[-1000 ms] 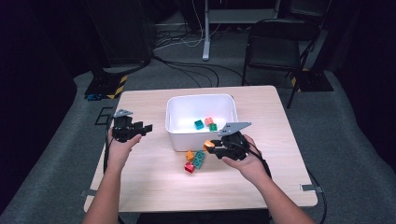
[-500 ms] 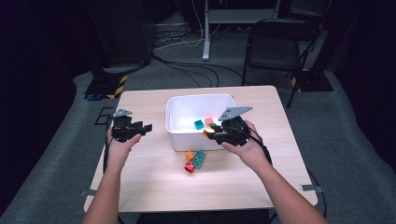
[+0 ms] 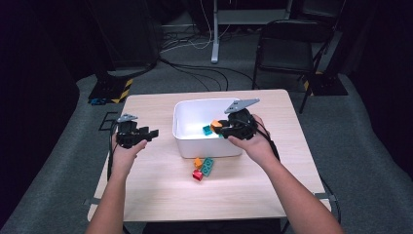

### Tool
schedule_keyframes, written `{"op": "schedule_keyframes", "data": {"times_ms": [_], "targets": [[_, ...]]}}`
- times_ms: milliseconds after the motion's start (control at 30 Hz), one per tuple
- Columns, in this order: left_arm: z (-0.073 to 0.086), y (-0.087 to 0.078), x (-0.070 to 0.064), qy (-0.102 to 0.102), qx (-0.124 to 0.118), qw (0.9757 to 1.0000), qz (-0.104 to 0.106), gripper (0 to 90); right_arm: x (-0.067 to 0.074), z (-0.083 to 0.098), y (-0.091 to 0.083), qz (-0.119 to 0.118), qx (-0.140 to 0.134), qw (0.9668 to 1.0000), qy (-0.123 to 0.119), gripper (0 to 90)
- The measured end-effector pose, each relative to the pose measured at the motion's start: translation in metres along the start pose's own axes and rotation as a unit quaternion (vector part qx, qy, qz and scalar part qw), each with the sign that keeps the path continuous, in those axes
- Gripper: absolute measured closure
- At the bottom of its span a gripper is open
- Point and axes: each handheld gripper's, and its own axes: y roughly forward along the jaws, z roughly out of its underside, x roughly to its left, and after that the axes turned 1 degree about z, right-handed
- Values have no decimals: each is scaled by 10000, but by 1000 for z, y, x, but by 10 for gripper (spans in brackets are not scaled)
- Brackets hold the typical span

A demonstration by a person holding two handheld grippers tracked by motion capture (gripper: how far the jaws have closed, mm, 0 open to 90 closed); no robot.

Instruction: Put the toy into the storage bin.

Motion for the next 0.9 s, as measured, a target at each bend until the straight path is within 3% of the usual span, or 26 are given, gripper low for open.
{"op": "schedule_keyframes", "data": {"times_ms": [367,767,900], "targets": [[0,1,1,-12,-2,10000,-4,462,-20,-7,22,159,145,9997,135,670],[0,0,2,-36,-29,10000,-1,462,-31,-15,41,272,248,9992,173,670],[0,0,3,-41,-38,10000,5,462,-36,-15,52,290,286,9988,287,670]]}}
